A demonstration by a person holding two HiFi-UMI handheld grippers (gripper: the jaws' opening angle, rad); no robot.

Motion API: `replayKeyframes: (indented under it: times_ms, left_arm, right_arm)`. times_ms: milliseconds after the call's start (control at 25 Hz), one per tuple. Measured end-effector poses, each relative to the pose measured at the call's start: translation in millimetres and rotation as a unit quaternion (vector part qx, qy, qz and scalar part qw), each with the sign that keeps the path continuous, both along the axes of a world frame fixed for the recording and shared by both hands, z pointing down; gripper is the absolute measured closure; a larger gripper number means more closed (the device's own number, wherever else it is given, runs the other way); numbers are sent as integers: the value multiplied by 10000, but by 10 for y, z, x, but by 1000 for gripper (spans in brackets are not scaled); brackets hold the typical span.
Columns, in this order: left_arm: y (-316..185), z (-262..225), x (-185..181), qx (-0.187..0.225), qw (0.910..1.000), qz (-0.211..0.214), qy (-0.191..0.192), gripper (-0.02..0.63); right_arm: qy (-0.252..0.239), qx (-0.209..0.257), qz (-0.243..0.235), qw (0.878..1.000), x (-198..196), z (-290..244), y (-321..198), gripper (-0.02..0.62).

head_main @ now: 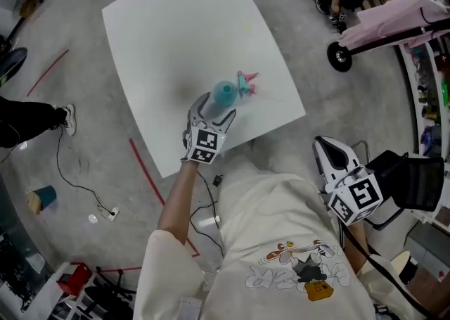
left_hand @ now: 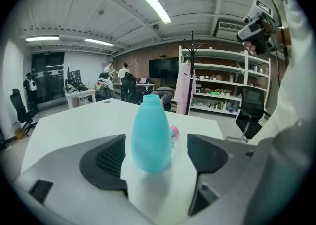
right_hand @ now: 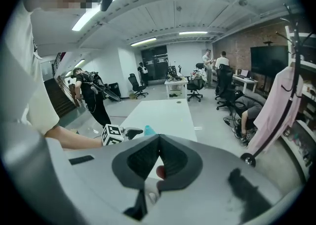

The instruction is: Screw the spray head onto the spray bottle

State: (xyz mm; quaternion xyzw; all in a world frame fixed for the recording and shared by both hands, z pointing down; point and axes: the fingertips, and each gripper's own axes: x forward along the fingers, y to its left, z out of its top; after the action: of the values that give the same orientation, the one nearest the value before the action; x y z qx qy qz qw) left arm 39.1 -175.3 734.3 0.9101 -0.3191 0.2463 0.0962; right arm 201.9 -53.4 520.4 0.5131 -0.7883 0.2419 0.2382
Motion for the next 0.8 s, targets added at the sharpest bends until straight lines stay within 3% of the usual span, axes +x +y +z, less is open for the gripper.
replayKeyframes:
  times_ms: [200, 640, 800]
  left_arm:
    - [-182, 228, 182, 52, 9992, 386, -43, 199]
    - [-338, 361, 339, 144, 9986, 513, -64, 204]
    - [-314, 308, 315, 63, 9988, 485, -34, 207]
  right_arm:
    - [36, -141, 146, 9998, -59, 38, 1, 594]
    - [17, -159, -116, 9998, -292, 210, -269, 594]
    - [212, -95, -431, 9988, -327, 343, -489, 594]
